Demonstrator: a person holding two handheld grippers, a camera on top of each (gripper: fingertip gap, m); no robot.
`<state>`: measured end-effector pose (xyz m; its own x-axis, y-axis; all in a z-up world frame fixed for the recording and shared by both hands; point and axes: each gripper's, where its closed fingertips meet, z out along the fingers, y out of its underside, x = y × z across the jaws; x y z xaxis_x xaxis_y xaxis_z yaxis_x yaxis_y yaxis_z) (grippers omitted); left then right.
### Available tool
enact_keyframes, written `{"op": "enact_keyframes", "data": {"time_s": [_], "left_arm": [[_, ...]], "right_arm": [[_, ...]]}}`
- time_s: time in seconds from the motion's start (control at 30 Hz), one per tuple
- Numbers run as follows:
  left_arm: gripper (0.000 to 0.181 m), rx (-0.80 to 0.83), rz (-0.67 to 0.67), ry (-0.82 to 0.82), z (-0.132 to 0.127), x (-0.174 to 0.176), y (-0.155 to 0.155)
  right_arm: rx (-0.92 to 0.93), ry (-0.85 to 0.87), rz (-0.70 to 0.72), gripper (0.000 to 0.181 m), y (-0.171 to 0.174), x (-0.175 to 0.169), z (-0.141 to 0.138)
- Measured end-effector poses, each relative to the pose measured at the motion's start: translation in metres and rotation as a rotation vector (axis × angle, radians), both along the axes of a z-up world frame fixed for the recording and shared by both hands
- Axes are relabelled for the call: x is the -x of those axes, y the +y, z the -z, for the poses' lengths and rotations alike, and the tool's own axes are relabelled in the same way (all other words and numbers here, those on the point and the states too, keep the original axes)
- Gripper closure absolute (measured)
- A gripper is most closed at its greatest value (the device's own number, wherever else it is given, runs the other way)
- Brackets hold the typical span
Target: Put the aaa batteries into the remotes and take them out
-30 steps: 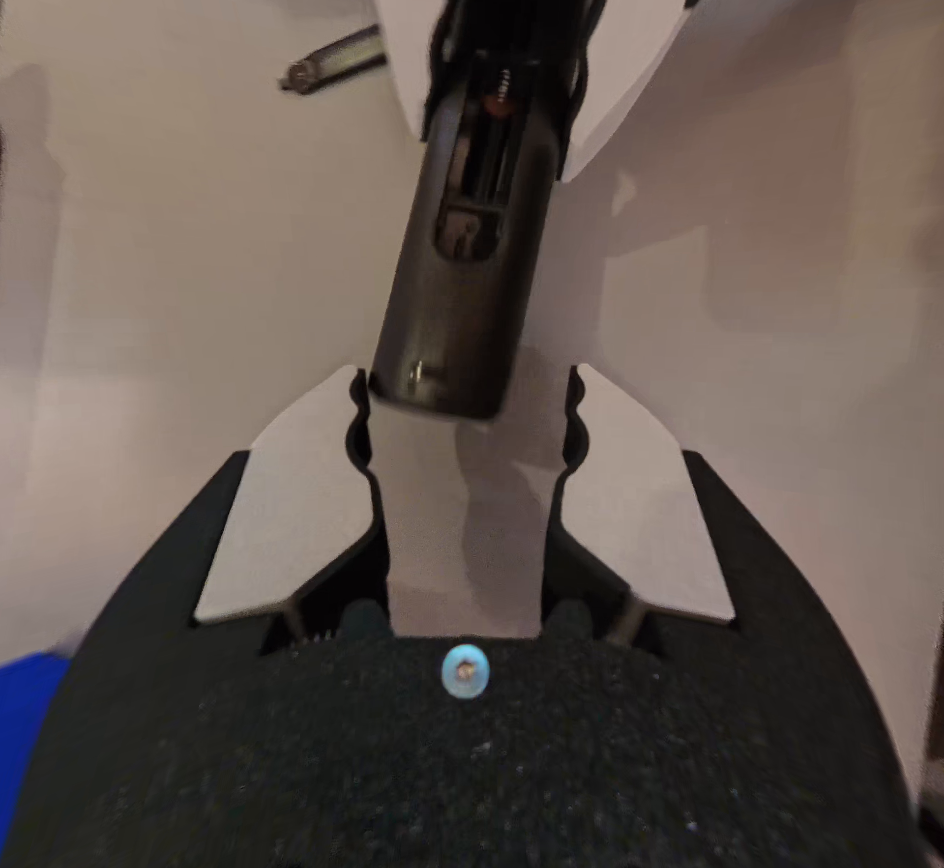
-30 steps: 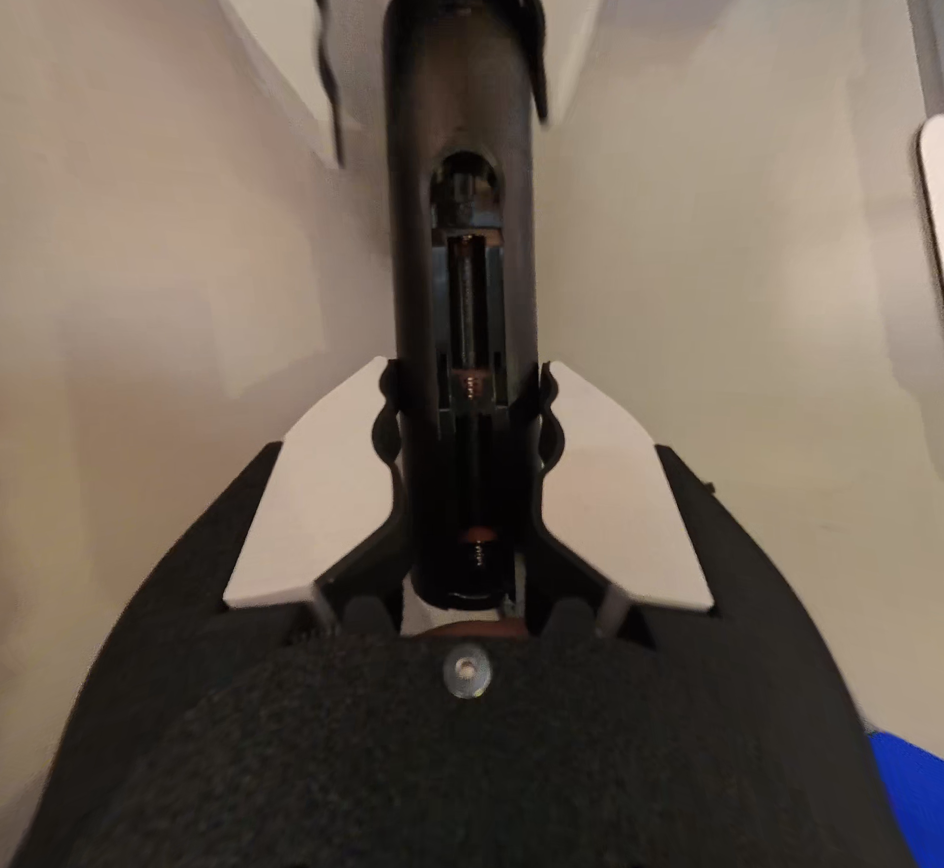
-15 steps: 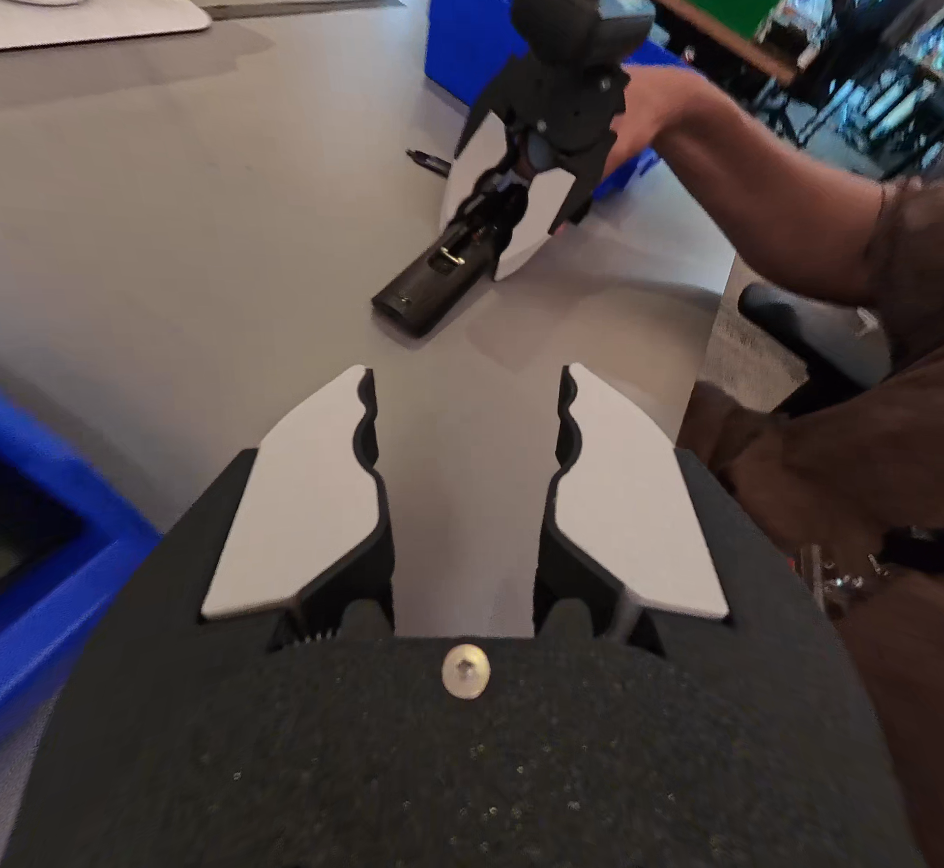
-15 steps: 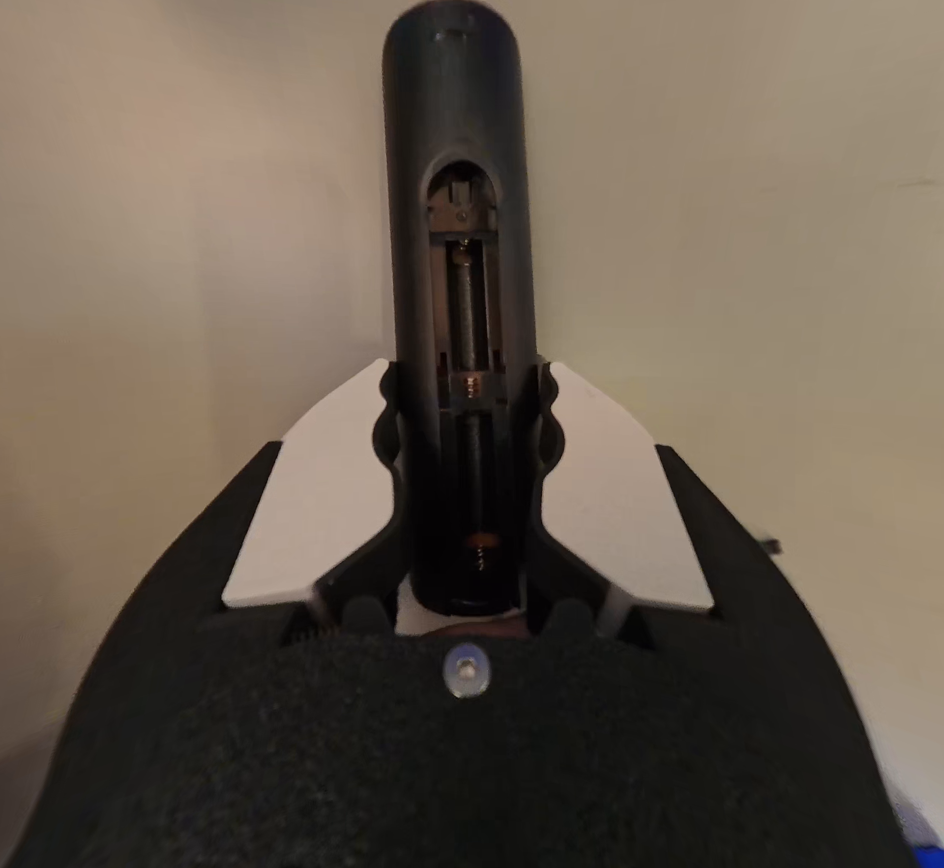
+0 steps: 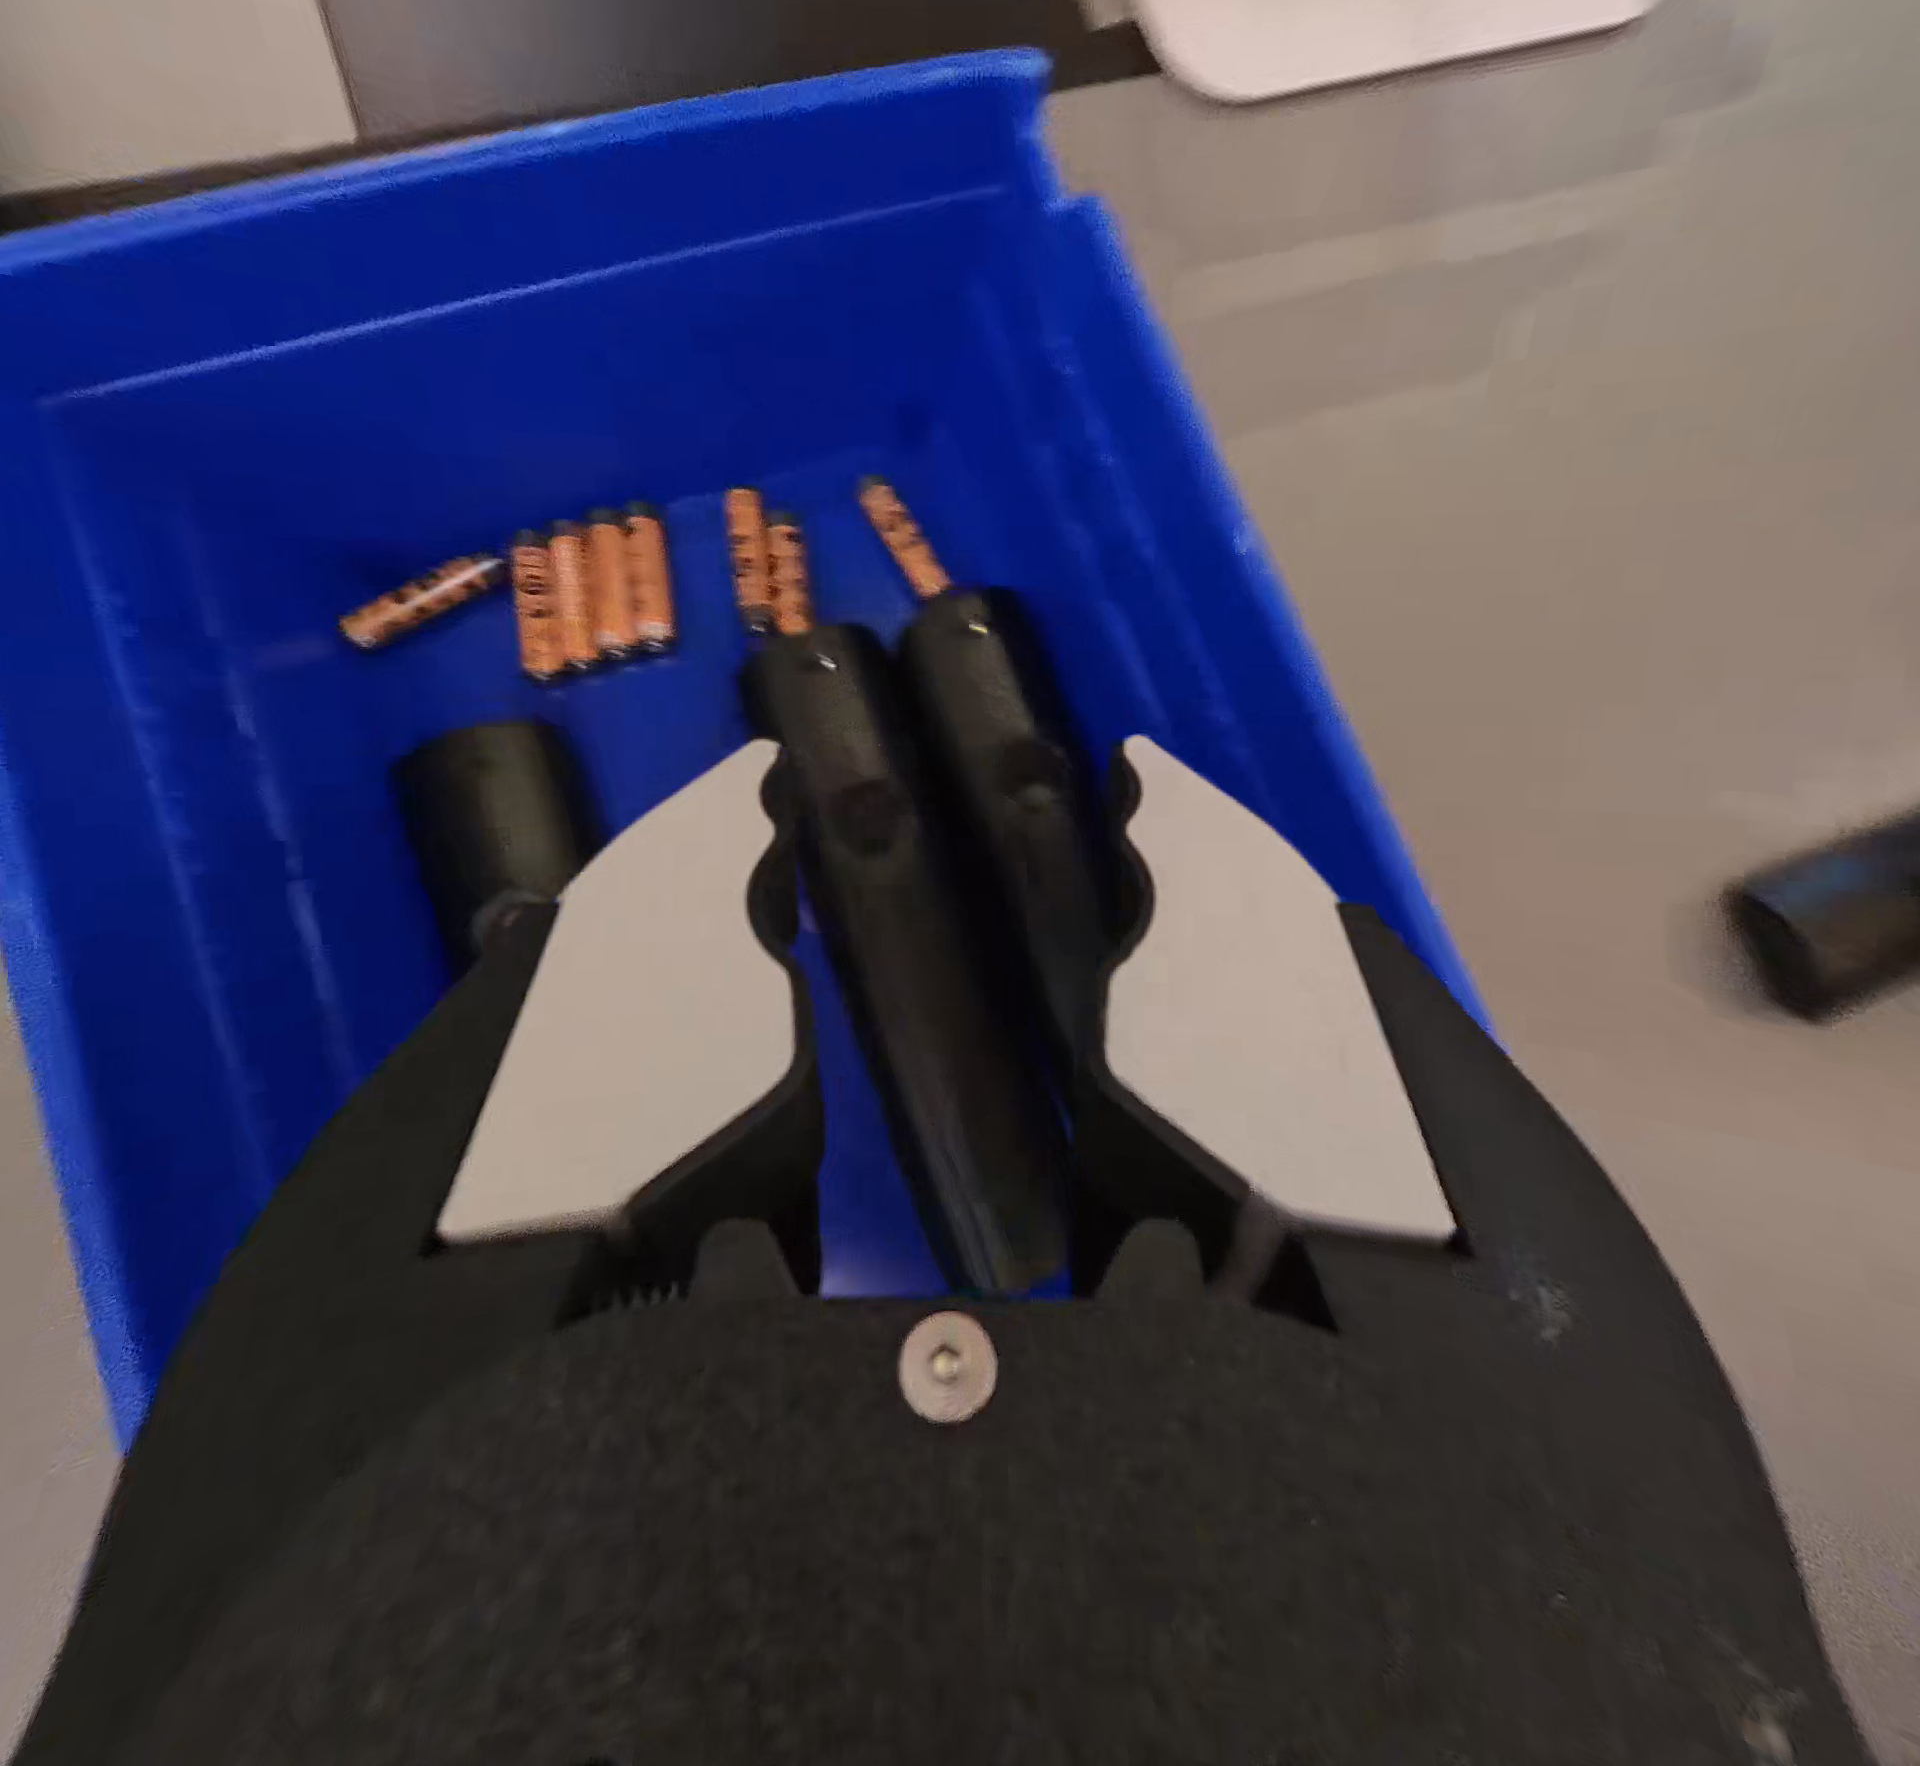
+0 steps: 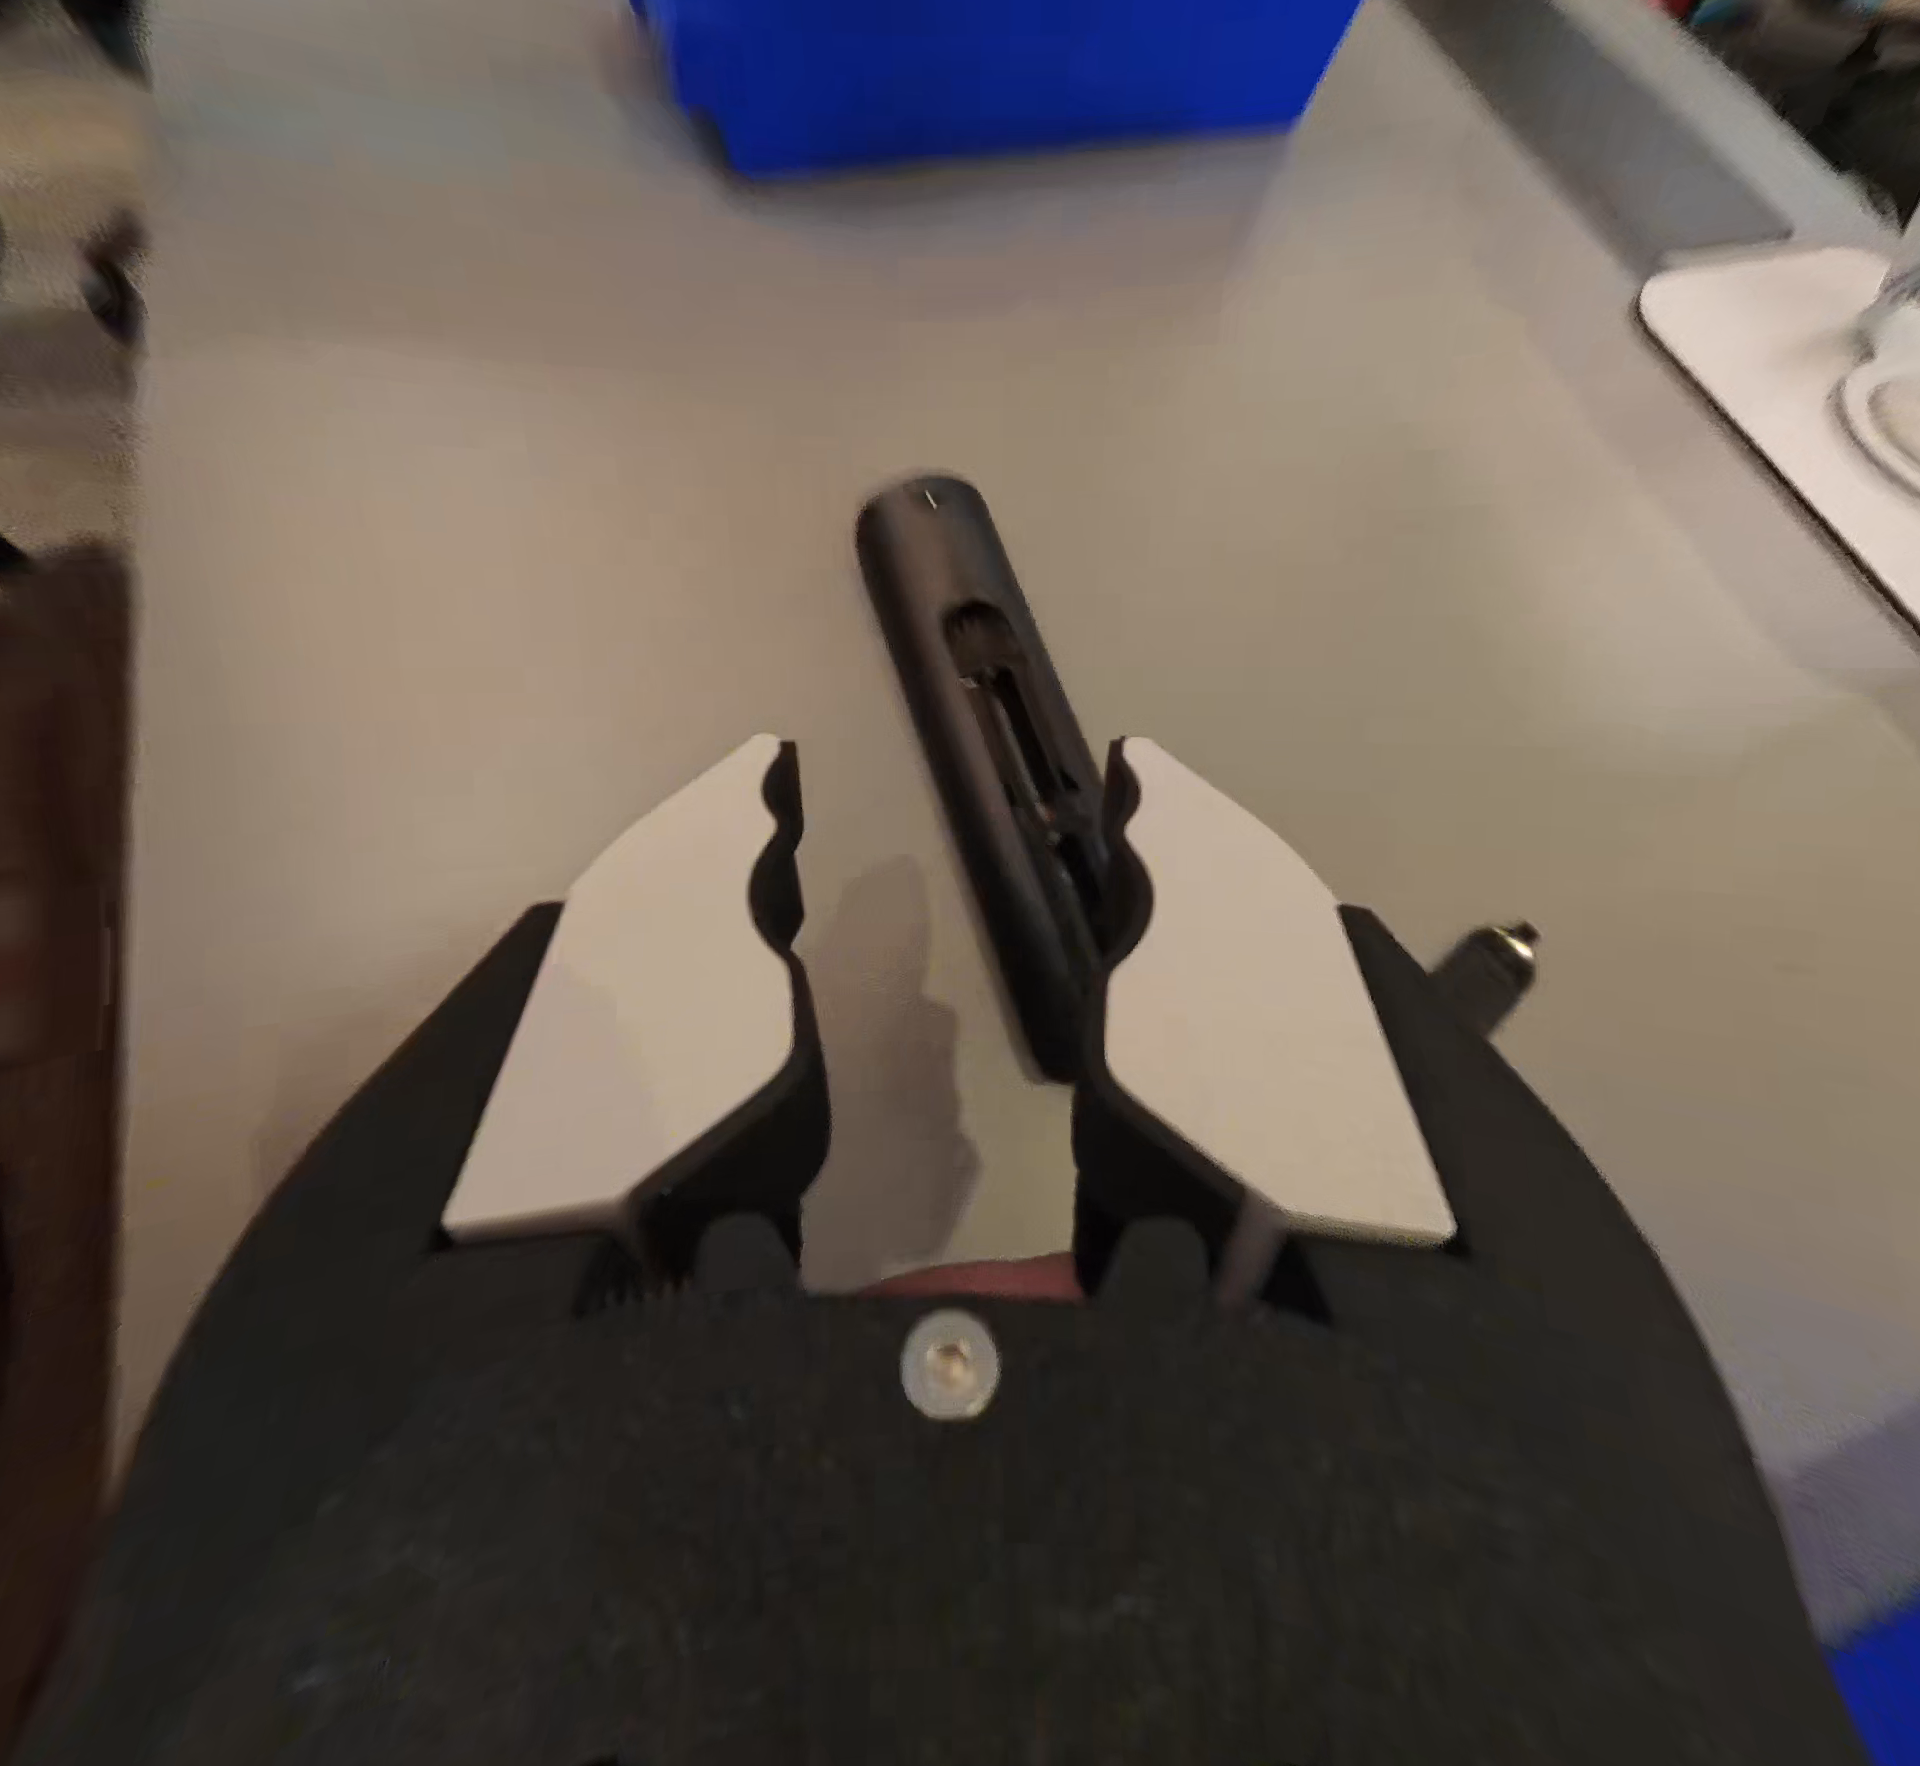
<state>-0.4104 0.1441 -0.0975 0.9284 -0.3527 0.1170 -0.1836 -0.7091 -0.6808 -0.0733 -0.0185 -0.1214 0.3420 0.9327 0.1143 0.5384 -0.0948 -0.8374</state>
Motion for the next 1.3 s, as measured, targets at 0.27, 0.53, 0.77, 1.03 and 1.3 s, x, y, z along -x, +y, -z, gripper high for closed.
{"op": "enact_keyframes", "data": {"time_s": [0.27,0.53,0.77,1.03,1.3], "left_arm": [[0.127,0.310,-0.052,0.186,0.064,0.017,0.084],[0.147,0.453,-0.041,0.272,0.092,0.024,0.084],[0.160,0.485,0.023,0.304,0.091,0.025,0.081],[0.181,0.278,0.078,0.214,0.051,0.020,0.082],[0.177,0.215,0.172,0.293,0.050,0.016,0.079]], "right_arm": [[0.117,0.273,-0.096,0.127,-0.040,0.013,-0.014],[0.197,0.334,-0.134,0.128,-0.040,0.009,-0.017],[0.236,0.346,-0.138,0.130,-0.041,0.003,-0.015],[0.236,0.388,-0.144,0.130,-0.042,0.004,-0.027],[0.270,0.384,-0.142,0.131,-0.043,0.005,-0.020]]}}
